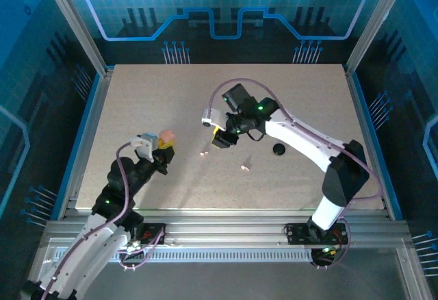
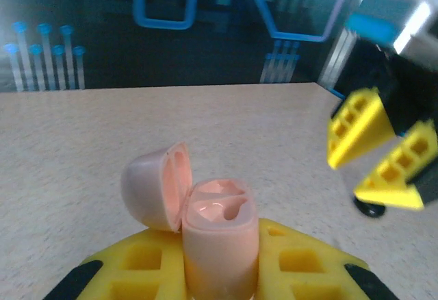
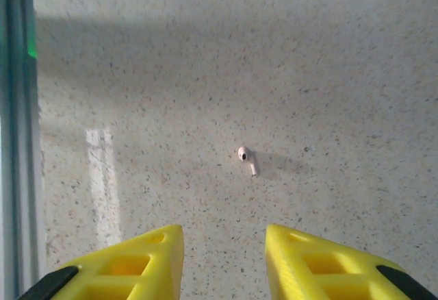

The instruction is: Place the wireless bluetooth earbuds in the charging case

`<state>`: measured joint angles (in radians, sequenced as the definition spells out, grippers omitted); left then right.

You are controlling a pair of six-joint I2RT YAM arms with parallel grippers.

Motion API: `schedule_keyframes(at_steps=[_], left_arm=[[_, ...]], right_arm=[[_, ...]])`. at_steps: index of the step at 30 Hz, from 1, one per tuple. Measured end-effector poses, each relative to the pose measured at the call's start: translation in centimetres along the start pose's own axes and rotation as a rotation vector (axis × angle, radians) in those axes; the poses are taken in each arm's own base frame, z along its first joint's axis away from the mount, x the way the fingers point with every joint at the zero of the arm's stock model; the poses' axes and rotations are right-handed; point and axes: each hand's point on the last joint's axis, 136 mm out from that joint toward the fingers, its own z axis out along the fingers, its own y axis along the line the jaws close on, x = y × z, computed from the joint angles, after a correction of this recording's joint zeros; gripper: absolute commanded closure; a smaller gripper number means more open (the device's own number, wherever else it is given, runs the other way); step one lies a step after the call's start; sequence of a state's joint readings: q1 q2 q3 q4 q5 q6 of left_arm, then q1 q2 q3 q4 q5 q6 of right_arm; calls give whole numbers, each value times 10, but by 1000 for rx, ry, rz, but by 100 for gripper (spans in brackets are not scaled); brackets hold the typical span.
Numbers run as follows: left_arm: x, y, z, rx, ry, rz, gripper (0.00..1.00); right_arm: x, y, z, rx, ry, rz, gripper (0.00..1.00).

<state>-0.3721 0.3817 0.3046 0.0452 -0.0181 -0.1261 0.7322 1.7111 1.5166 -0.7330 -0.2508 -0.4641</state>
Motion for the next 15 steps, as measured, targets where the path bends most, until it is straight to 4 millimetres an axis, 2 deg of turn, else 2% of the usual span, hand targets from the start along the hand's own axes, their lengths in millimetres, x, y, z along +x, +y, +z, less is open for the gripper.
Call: schedule_keyframes(at_steps=[8,15], left_arm=[[24,37,-6,-186,82,-69,87],[28,53,-13,-273,92,-94,86]], right_arm=[[15,-3,69,-56,168,-226,64],[30,-12,111,-104,256,-300,64]])
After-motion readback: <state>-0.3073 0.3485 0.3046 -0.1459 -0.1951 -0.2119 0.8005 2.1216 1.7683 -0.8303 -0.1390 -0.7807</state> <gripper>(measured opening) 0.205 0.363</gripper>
